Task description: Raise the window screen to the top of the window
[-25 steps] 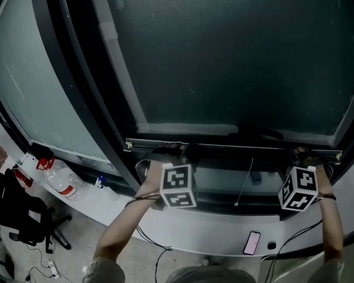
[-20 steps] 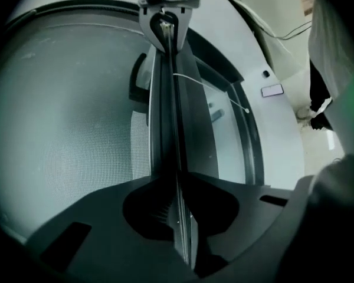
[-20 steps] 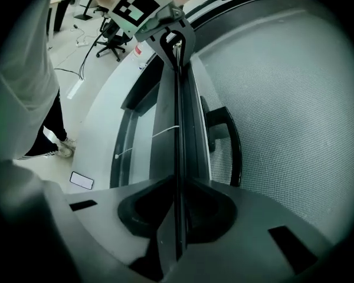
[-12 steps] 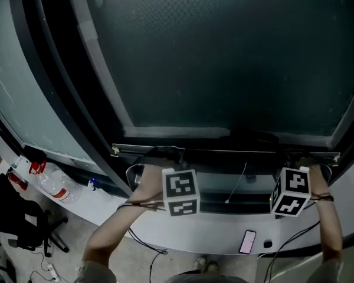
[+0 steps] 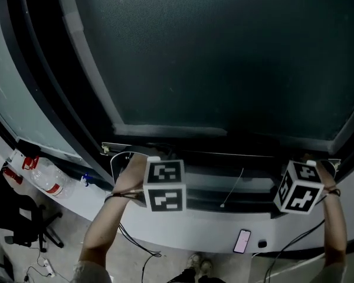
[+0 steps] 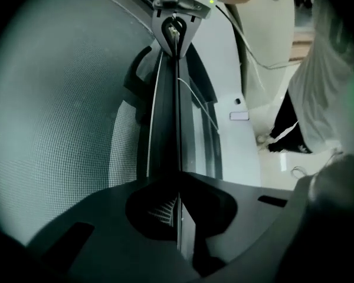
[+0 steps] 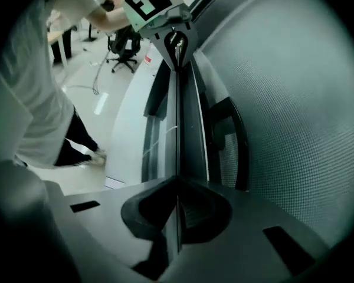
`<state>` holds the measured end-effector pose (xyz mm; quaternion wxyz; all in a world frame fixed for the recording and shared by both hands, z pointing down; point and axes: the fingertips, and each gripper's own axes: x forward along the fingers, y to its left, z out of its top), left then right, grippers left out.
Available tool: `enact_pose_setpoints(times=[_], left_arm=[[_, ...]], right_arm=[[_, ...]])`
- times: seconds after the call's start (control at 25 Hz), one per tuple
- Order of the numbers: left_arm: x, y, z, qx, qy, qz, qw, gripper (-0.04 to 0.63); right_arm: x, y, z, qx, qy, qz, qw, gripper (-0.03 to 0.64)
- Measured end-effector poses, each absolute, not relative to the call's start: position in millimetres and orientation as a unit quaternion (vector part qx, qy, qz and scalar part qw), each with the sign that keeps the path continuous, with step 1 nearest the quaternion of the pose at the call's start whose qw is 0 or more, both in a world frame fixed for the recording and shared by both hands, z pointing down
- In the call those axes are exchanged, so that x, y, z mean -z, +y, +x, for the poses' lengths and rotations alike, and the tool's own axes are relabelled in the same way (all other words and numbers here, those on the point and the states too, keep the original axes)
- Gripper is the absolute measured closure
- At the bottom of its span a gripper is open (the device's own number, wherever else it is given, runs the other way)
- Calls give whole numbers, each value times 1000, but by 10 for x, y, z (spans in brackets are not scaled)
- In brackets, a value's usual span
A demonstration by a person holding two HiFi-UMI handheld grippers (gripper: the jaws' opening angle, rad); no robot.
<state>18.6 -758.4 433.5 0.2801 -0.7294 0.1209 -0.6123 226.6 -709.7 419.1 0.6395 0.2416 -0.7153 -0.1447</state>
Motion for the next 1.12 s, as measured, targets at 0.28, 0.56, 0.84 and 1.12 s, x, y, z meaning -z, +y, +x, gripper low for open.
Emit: enact_pose_setpoints(times=[0.28, 0.56, 0.84, 1.12], left_arm=[[-4401, -7535, 139, 610, 106, -747, 241, 578], [-3747, -7620, 182, 575, 162, -739, 313, 578], [-2578, -7741, 155, 518, 243, -718, 396, 578], [-1196, -7854, 142, 457, 301, -705, 451, 578]], right_arm=[[-4254, -7069, 2207, 140, -713, 233, 646, 598], [-3593, -7131, 2243, 231, -675, 284, 640, 597], [-2448, -7232, 2239, 335, -621, 368, 606, 597], [-1120, -7356, 2228, 416, -555, 434, 576, 597]])
